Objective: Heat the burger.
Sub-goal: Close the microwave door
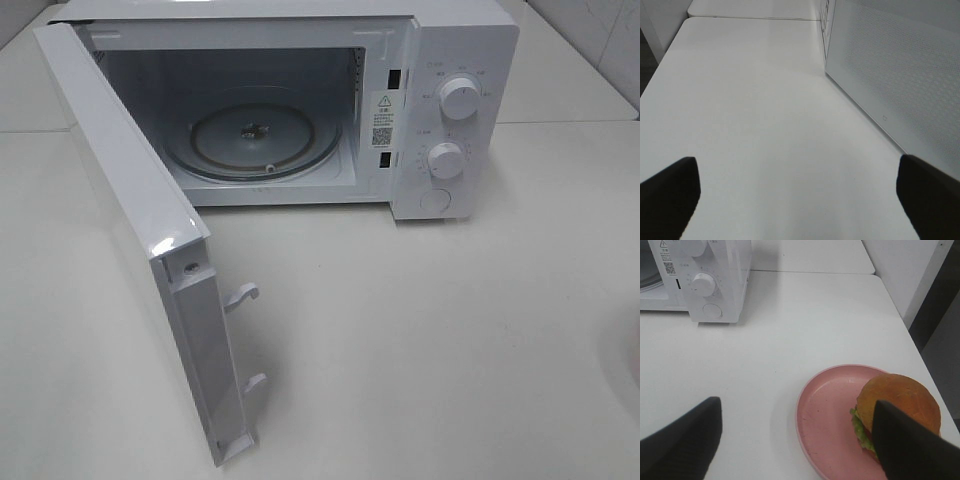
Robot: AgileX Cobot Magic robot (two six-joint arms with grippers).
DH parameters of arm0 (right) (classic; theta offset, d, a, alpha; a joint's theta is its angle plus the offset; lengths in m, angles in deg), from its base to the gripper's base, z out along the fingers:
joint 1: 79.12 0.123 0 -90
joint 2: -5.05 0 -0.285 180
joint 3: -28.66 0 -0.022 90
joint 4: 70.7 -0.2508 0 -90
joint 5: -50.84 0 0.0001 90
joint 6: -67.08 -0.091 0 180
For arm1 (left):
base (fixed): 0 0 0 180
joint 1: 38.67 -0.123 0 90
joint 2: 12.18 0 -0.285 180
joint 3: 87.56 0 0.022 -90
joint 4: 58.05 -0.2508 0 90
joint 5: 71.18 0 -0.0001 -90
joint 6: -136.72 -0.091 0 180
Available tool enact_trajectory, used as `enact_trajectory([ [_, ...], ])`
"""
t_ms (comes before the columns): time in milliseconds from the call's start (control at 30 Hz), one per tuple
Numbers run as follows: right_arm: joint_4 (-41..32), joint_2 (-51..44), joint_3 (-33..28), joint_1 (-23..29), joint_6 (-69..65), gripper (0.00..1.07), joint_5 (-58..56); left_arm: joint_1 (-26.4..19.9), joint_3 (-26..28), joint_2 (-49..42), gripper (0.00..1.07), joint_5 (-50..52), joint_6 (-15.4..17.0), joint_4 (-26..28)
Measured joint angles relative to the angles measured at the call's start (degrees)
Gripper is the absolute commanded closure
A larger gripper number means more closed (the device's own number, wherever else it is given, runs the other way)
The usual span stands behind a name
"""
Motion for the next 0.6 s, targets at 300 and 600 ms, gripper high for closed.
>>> enact_trajectory([
  [300, 0.0, 0.0, 0.0, 0.0, 0.0, 0.33, 0.0, 0.0, 0.0, 0.0, 0.07, 0.0, 0.0, 0.0],
  [600, 0.0, 0.0, 0.0, 0.0, 0.0, 0.33, 0.0, 0.0, 0.0, 0.0, 0.07, 0.0, 0.0, 0.0],
])
